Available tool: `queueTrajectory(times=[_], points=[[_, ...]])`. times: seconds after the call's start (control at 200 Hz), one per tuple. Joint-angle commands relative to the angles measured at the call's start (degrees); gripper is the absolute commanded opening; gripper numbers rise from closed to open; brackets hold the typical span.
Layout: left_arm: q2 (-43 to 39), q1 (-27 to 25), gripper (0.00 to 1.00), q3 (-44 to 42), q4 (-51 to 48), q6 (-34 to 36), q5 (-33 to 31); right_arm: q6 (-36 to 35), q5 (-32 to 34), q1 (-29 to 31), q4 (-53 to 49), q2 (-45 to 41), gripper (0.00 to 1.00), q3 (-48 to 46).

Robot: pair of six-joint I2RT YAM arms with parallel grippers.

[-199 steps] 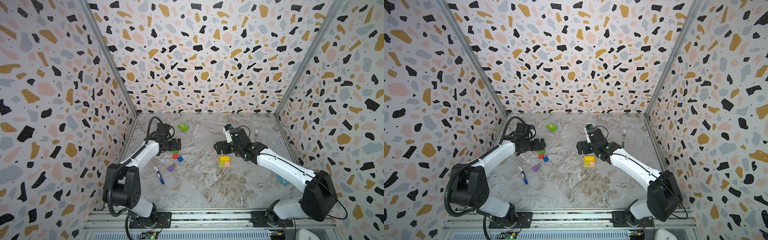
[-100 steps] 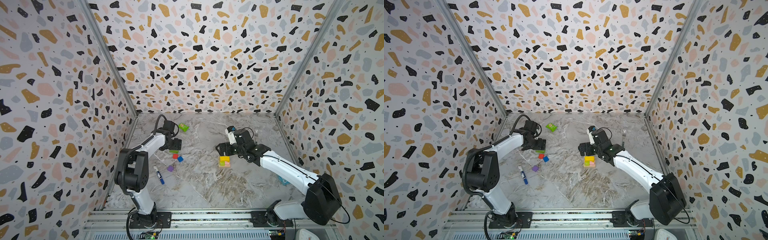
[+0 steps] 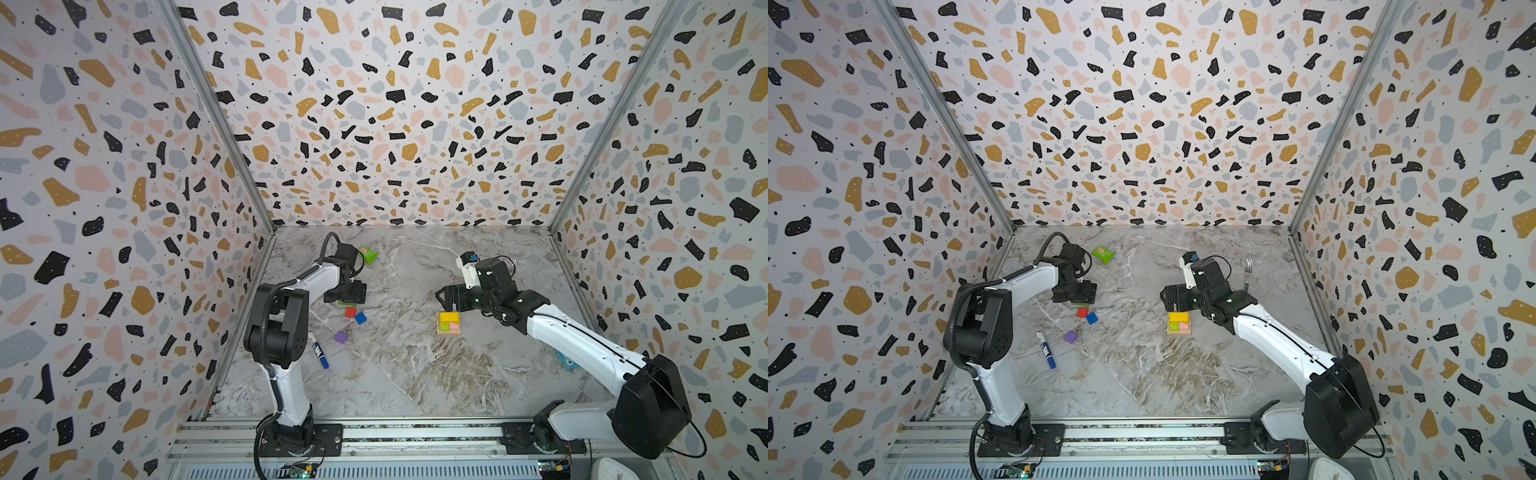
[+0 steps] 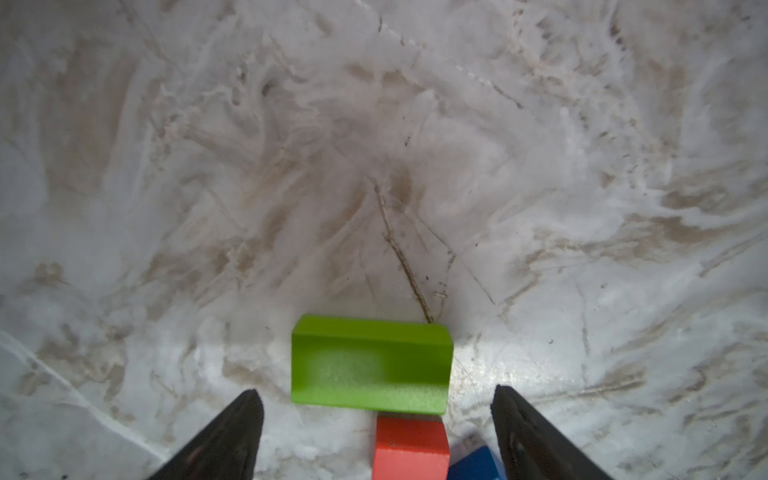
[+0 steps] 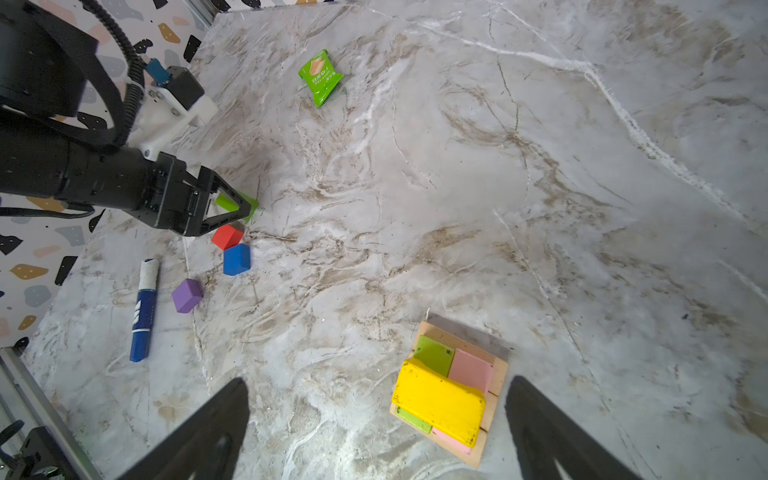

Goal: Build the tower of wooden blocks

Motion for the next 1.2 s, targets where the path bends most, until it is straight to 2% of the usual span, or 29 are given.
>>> queueTrajectory(times=[0.0, 0.426, 0.641, 0.741, 0.996, 1.197], points=[[0.6, -0.4, 0.85, 1.5, -0.8, -1.2, -1.5, -0.9, -1.4, -0.3, 0.1, -1.9, 0.97, -0.3], [3.1, -0.8, 0.79, 2.6, -0.8, -1.3, 0.3, -0.6, -2.2, -0.4, 0.1, -1.9, 0.95, -0.5], [3.6, -0.9, 0.71, 3.0, -0.6, -1.6, 1.1, -0.7, -2.1, -0.5, -0.3, -2.1, 0.95, -0.4], [3.5, -1.0, 0.64, 2.8, -0.7, -1.8, 1.3, -0.8, -2.1, -0.5, -0.3, -2.0, 0.95, -0.3], [2.0, -2.7, 0.59, 2.8, -1.2, -2.0, 1.8, -0.9, -1.5, -0.6, -0.9, -1.8, 0.95, 0.1], [-1.7, -5.4, 0.59, 1.6, -2.0, -3.0, 3.1, -0.3, 2.1, -1.4, -2.7, -2.2, 0.97, 0.4]])
